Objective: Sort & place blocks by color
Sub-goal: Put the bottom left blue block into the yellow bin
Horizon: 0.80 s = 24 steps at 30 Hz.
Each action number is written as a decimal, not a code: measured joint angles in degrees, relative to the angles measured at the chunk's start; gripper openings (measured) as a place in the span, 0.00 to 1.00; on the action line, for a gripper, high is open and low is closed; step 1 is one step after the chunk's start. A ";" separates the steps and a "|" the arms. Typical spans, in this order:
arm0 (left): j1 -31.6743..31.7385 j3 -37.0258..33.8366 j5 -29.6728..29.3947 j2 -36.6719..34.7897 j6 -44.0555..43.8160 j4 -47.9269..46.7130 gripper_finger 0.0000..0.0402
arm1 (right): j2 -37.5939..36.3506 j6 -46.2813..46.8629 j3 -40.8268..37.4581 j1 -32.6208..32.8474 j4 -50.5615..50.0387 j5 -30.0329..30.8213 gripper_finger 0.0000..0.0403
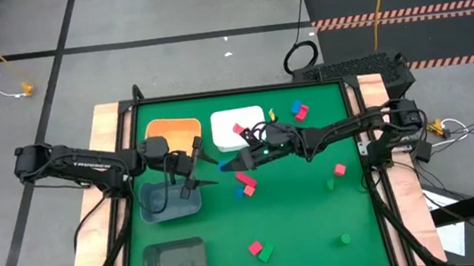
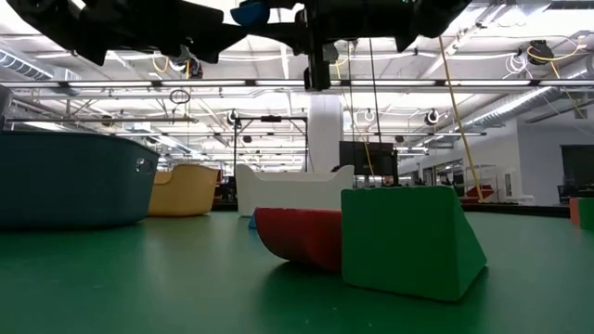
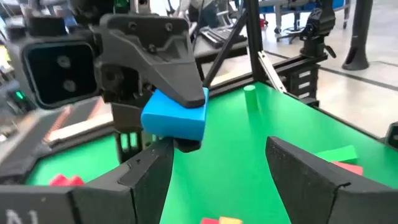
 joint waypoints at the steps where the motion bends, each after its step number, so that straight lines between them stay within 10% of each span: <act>1: 0.03 0.00 0.07 0.00 0.75 0.45 0.63 | -0.01 0.14 0.03 0.00 -0.02 0.04 0.17; 24: 0.50 0.00 -0.74 1.81 1.89 7.01 0.63 | 0.32 -0.65 -0.10 0.23 1.08 1.05 0.17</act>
